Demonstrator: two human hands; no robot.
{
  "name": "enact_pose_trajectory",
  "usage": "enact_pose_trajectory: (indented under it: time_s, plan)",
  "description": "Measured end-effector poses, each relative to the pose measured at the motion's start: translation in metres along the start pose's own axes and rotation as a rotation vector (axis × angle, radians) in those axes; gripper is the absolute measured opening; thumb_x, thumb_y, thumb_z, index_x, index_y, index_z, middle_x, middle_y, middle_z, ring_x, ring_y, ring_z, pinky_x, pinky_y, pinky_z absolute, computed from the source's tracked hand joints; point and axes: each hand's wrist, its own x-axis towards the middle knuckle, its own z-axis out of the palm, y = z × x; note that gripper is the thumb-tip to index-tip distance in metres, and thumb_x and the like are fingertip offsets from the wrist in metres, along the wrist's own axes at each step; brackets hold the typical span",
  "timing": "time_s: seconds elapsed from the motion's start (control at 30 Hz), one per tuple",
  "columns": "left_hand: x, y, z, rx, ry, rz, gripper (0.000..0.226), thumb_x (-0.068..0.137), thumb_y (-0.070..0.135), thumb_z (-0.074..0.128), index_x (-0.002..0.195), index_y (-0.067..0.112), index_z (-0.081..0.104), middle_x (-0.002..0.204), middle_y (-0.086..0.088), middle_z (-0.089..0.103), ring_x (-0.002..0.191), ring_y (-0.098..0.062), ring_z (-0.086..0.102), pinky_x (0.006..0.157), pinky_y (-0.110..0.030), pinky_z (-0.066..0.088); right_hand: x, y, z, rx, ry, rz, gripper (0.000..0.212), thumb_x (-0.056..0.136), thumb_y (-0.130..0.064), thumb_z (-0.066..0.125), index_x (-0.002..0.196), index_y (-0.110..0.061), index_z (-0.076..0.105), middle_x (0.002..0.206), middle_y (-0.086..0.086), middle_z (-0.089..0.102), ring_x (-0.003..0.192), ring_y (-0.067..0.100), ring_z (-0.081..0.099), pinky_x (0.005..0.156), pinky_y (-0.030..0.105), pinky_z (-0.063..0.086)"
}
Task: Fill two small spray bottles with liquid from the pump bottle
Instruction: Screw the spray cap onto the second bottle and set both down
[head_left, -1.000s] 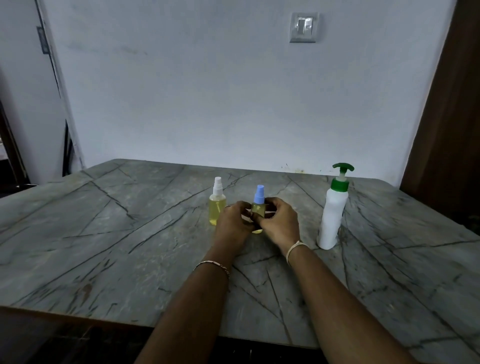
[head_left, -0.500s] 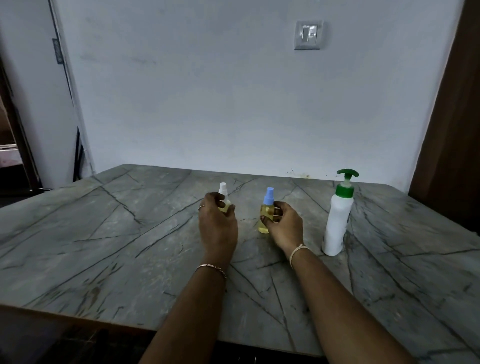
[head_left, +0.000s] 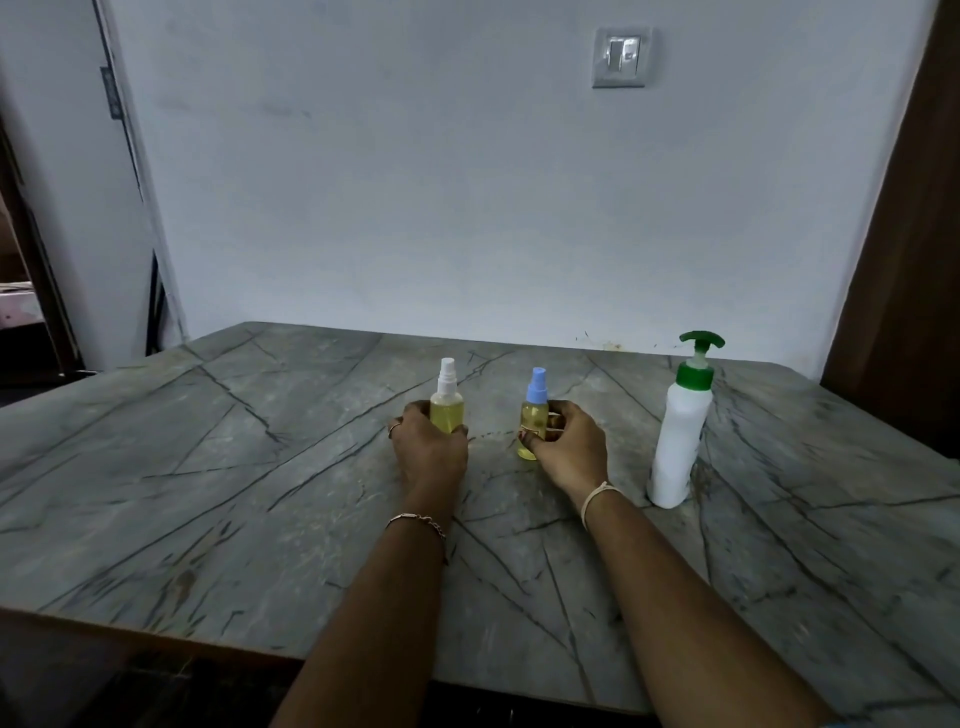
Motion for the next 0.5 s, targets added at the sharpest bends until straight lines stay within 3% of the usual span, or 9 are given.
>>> enact_pose_trajectory:
  time_s: [0.5]
  plan:
    - [0.0018, 0.0013, 0.0023, 0.017, -0.014, 0.013, 0.057, 0.078, 0.012, 0.075, 0.128, 0.008, 0.049, 0.125, -0.014, 0.054, 0.115, -0.025, 0.050, 0.094, -0.030, 0.040, 0.0008, 0.0015, -0.0003, -0.029, -0.017, -0.002, 0.044, 0.075, -0.018, 0.080, 0.114, -0.011, 0.060, 0.110, 0.006, 0.067, 0.097, 0.018, 0.062, 0.089, 0.030, 0.048]
